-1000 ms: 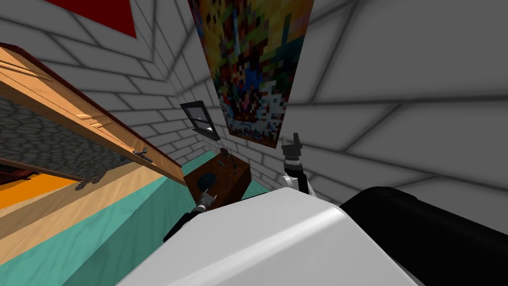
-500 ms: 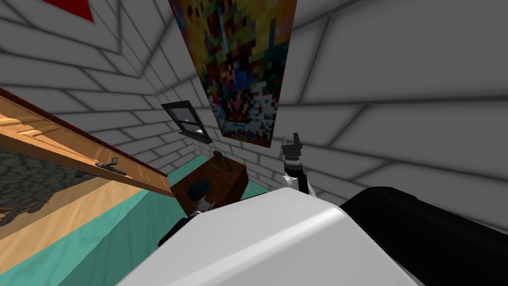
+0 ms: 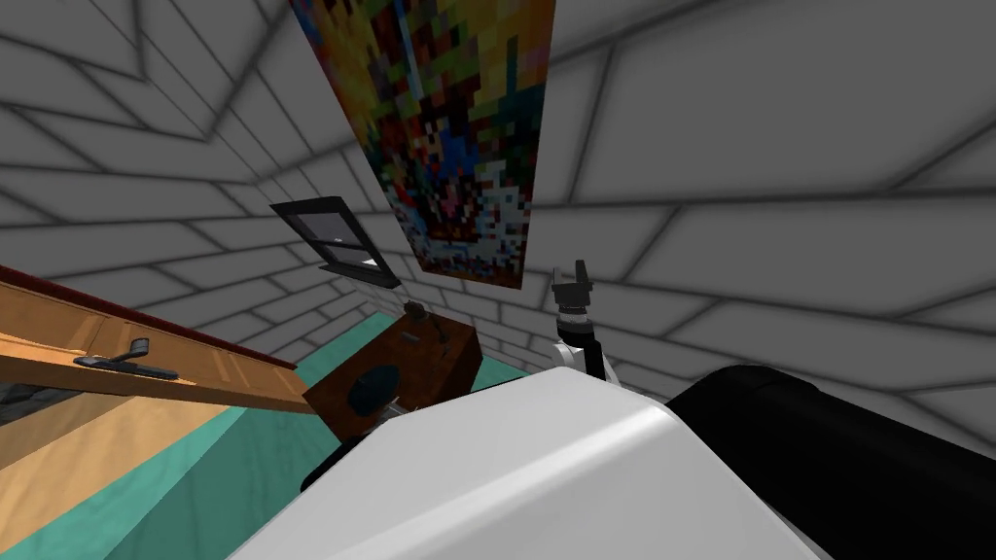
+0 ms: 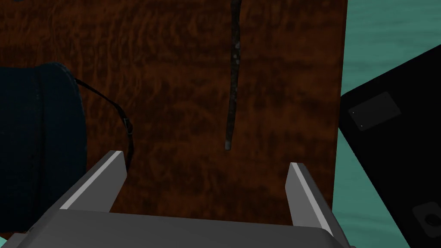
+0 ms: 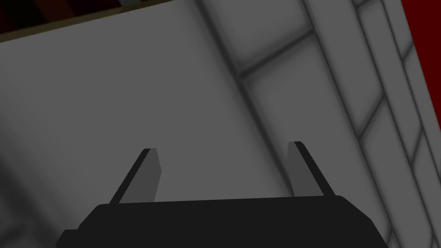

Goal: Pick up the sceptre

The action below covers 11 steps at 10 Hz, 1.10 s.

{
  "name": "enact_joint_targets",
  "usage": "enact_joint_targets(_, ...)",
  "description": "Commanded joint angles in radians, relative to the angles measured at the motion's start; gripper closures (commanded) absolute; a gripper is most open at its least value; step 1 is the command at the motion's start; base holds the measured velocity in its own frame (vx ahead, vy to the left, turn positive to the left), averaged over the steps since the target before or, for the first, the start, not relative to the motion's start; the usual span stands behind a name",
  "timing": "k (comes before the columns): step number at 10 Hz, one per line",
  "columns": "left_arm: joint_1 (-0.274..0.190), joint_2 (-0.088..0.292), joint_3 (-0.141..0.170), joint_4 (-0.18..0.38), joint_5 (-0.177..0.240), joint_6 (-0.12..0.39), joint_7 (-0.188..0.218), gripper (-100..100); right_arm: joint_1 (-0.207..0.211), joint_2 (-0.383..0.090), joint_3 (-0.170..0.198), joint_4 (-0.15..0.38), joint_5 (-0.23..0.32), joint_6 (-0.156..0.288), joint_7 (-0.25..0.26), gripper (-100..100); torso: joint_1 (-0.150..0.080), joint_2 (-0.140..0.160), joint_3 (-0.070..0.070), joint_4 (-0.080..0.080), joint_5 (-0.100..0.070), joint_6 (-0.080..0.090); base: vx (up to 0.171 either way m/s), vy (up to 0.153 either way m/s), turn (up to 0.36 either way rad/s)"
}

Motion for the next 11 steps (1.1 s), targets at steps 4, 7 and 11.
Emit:
enact_joint_targets(4,-0.014,0.026,0.018,0.106,0.067,0.105,0.068,-100,0.0,0.0,0.0,0.0,0.0,0.0,0.0,0,0.0,0.0,0.0,0.0,0.0,0.001,0.022,0.001,-0.235)
enact_joint_targets(7,-0.02,0.035,0.021,0.138,0.059,0.134,0.088,-100,0.0,0.0,0.0,0.0,0.0,0.0,0.0,0,0.0,-0.001,-0.001,0.0,0.0,-0.001,0.033,0.005,-0.16)
enact_joint_targets(11,-0.04,0.058,0.031,0.224,0.144,0.211,0.142,-100,0.0,0.0,0.0,0.0,0.0,0.0,0.0,0,-0.001,-0.002,-0.001,0.0,0.0,0.001,0.036,-0.004,-0.242)
